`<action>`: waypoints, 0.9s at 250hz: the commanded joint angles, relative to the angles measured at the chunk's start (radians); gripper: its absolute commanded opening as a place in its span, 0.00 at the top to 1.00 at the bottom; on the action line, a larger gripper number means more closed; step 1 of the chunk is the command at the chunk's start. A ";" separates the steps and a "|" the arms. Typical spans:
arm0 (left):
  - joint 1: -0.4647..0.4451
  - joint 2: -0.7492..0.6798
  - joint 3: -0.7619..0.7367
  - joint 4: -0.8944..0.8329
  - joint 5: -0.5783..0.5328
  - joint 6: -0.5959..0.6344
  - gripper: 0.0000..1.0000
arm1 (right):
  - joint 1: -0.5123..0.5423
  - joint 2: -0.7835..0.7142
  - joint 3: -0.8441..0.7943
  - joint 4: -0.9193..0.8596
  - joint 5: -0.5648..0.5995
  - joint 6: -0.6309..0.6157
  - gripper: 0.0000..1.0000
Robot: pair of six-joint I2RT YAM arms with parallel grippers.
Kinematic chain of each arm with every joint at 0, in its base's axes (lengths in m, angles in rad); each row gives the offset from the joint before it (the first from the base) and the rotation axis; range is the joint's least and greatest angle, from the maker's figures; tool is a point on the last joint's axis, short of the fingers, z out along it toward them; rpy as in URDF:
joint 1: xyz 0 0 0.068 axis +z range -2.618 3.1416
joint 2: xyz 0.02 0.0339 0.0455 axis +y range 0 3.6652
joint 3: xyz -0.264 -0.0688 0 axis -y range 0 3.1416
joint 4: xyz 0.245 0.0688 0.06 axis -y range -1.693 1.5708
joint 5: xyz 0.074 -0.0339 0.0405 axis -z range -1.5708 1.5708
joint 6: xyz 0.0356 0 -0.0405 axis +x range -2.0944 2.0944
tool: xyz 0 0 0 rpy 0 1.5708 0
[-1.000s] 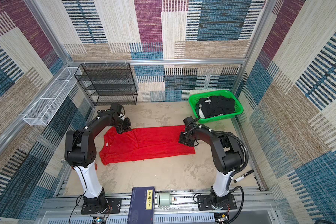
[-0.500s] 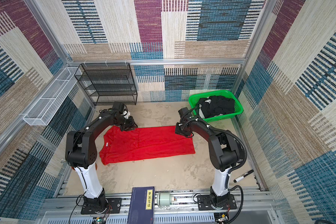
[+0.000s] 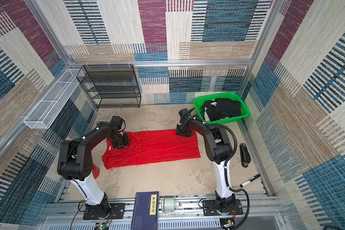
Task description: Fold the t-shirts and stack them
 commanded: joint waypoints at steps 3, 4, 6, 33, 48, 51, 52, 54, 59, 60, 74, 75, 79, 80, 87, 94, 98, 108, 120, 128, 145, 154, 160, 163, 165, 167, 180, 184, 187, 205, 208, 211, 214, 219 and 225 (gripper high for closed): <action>-0.011 0.054 0.023 -0.010 -0.030 -0.026 0.67 | -0.008 -0.057 -0.116 -0.068 0.046 0.020 0.51; -0.012 0.056 0.025 -0.009 -0.030 -0.025 0.67 | -0.008 -0.061 -0.121 -0.067 0.046 0.020 0.51; -0.014 0.060 0.029 -0.009 -0.030 -0.025 0.67 | -0.008 -0.069 -0.131 -0.065 0.046 0.022 0.51; -0.042 0.138 0.116 -0.009 -0.029 -0.010 0.67 | -0.011 -0.161 -0.250 -0.057 0.056 0.044 0.50; -0.061 0.193 0.187 -0.015 -0.026 0.001 0.67 | -0.010 -0.214 -0.314 -0.056 0.055 0.064 0.50; -0.062 0.207 0.202 -0.018 -0.024 0.004 0.67 | -0.010 -0.225 -0.327 -0.055 0.055 0.069 0.50; -0.063 0.210 0.209 -0.018 -0.024 0.004 0.67 | -0.010 -0.228 -0.331 -0.056 0.054 0.070 0.50; -0.065 0.218 0.220 -0.020 -0.024 0.005 0.67 | -0.011 -0.235 -0.339 -0.055 0.053 0.072 0.50; -0.071 0.242 0.250 -0.025 -0.023 0.012 0.67 | -0.011 -0.253 -0.361 -0.053 0.049 0.079 0.50; -0.072 0.246 0.256 -0.027 -0.023 0.012 0.67 | -0.010 -0.256 -0.365 -0.052 0.047 0.080 0.50; -0.091 0.313 0.351 -0.043 -0.021 0.026 0.67 | -0.011 -0.308 -0.423 -0.040 0.030 0.098 0.50; -0.092 0.318 0.358 -0.045 -0.020 0.027 0.67 | -0.009 -0.312 -0.427 -0.039 0.029 0.099 0.50; -0.097 0.338 0.387 -0.051 -0.020 0.031 0.67 | -0.008 -0.328 -0.443 -0.032 0.022 0.103 0.50; -0.099 0.344 0.395 -0.052 -0.020 0.031 0.67 | -0.008 -0.332 -0.447 -0.030 0.019 0.105 0.50; -0.108 0.382 0.449 -0.063 -0.016 0.039 0.67 | -0.009 -0.359 -0.475 -0.016 0.001 0.112 0.50; -0.115 0.422 0.506 -0.074 -0.014 0.046 0.67 | -0.007 -0.383 -0.501 -0.002 -0.016 0.118 0.50; -0.118 0.446 0.540 -0.082 -0.012 0.050 0.67 | -0.005 -0.397 -0.512 0.009 -0.028 0.120 0.50; -0.128 0.509 0.629 -0.104 -0.008 0.061 0.67 | -0.001 -0.426 -0.542 0.036 -0.054 0.128 0.50; -0.137 0.587 0.748 -0.137 -0.001 0.074 0.67 | 0.006 -0.445 -0.562 0.051 -0.074 0.140 0.50; -0.142 0.641 0.832 -0.162 -0.001 0.083 0.67 | 0.012 -0.450 -0.568 0.056 -0.084 0.150 0.50; -0.153 0.743 1.003 -0.203 0.002 0.097 0.67 | 0.031 -0.450 -0.566 0.058 -0.097 0.167 0.50; -0.158 0.793 1.091 -0.220 0.007 0.104 0.67 | 0.042 -0.447 -0.562 0.058 -0.101 0.178 0.50; -0.162 0.825 1.148 -0.230 0.012 0.109 0.67 | 0.052 -0.444 -0.560 0.059 -0.106 0.184 0.50; -0.163 0.839 1.174 -0.236 0.013 0.111 0.67 | 0.056 -0.442 -0.559 0.060 -0.109 0.187 0.50; -0.164 0.850 1.191 -0.239 0.015 0.112 0.66 | 0.060 -0.441 -0.560 0.061 -0.111 0.189 0.50; -0.165 0.859 1.208 -0.241 0.017 0.113 0.66 | 0.064 -0.441 -0.559 0.062 -0.114 0.191 0.50; -0.172 0.907 1.289 -0.243 0.030 0.115 0.66 | 0.089 -0.435 -0.557 0.068 -0.129 0.205 0.50; -0.172 0.915 1.298 -0.238 0.033 0.112 0.66 | 0.097 -0.431 -0.554 0.071 -0.135 0.208 0.50; -0.172 0.918 1.300 -0.231 0.039 0.109 0.66 | 0.104 -0.428 -0.554 0.071 -0.138 0.211 0.50; -0.173 0.926 1.280 -0.177 0.074 0.097 0.65 | 0.145 -0.409 -0.547 0.080 -0.168 0.218 0.51; -0.175 0.925 1.274 -0.167 0.081 0.098 0.65 | 0.152 -0.405 -0.545 0.082 -0.173 0.217 0.51; -0.176 0.924 1.269 -0.158 0.085 0.099 0.65 | 0.162 -0.399 -0.544 0.086 -0.179 0.216 0.50; -0.176 0.924 1.263 -0.148 0.087 0.102 0.65 | 0.167 -0.396 -0.543 0.087 -0.181 0.216 0.51; -0.179 0.924 1.258 -0.136 0.088 0.103 0.65 | 0.182 -0.388 -0.539 0.092 -0.191 0.214 0.51; -0.182 0.925 1.254 -0.129 0.086 0.108 0.65 | 0.198 -0.377 -0.535 0.098 -0.200 0.213 0.51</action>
